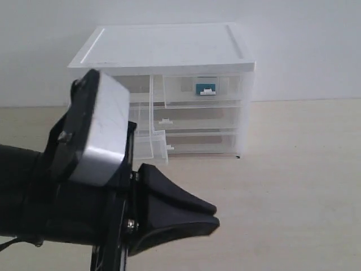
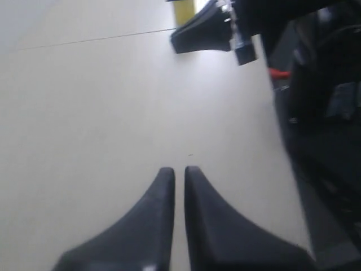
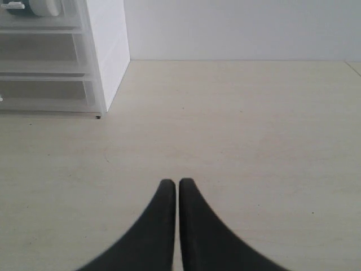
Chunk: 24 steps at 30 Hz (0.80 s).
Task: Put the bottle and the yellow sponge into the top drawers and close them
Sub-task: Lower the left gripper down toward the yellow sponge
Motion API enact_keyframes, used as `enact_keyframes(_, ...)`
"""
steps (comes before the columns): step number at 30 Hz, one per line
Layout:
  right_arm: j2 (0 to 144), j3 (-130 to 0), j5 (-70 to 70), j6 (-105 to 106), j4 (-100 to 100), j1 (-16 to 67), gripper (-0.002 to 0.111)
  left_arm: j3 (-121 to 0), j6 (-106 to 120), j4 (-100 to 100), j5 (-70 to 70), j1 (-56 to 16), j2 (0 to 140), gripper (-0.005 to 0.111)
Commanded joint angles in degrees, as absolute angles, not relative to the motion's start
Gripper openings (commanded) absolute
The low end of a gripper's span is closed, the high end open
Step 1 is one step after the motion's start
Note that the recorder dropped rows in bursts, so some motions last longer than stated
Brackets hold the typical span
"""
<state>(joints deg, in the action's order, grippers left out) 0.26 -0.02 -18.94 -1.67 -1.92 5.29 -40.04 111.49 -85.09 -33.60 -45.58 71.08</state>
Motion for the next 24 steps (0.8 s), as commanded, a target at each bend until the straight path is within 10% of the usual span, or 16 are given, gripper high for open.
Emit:
enact_keyframes(1, 0.0, 0.0, -18.4, -1.5, -1.8, 5.2, 0.000, -43.5, 94.9, -70.9, -46.6, -43.2, 74.7, 0.004)
enact_keyframes(18, 0.0, 0.0, -18.4, -1.5, -1.8, 5.2, 0.000, -42.8, 16.1, -10.6, -47.4, -42.3, 76.1, 0.004)
enact_keyframes(24, 0.0, 0.0, -18.4, -1.5, -1.8, 5.2, 0.000, -30.6, -10.2, 9.3, -24.5, -42.3, 76.1, 0.004)
